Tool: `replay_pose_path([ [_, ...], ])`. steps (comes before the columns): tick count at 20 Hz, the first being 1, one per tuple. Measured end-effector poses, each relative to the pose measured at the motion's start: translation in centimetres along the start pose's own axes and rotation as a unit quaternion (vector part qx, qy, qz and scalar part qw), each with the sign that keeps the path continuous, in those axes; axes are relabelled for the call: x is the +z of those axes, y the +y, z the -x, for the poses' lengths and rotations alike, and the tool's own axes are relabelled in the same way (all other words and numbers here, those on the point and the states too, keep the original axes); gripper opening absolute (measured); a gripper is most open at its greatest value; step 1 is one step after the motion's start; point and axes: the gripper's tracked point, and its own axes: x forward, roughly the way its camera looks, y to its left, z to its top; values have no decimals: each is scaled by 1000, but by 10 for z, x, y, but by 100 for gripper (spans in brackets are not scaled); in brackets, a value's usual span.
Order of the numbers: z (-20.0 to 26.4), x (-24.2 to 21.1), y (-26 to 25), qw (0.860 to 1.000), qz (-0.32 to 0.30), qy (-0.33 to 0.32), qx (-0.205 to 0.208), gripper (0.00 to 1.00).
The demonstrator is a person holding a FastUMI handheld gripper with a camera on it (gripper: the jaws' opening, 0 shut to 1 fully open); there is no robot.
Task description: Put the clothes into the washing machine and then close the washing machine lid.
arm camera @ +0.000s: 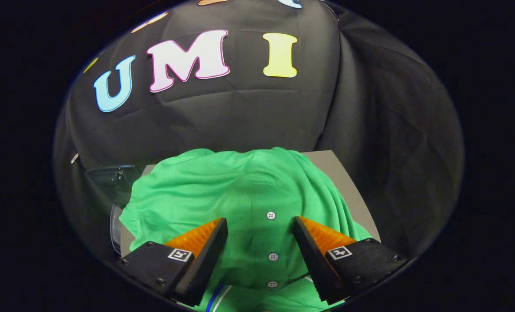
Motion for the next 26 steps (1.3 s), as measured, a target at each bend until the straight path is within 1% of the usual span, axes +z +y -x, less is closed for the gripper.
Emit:
replay_pose_path([
  [1, -3, -1, 2, 1000, 2, 8, 2, 97],
  [6, -1, 2, 10, 1000, 21, 12, 13, 27],
  [7, 1, 3, 9, 1000, 22, 11, 14, 27],
  [8, 0, 0, 9, 1000, 8, 5, 20, 27],
  [9, 4, 2, 8, 1000, -5, 0, 27, 5],
  [14, 4, 3, 9, 998, -27, -30, 52, 5],
  [18, 22, 6, 11, 994, -56, -50, 78, 5],
  [21, 64, 27, 21, 985, -83, -104, 112, 5],
  [24, 118, 60, 39, 973, -80, -171, 134, 5],
  [26, 164, 83, 52, 960, -70, -227, 150, 5],
])
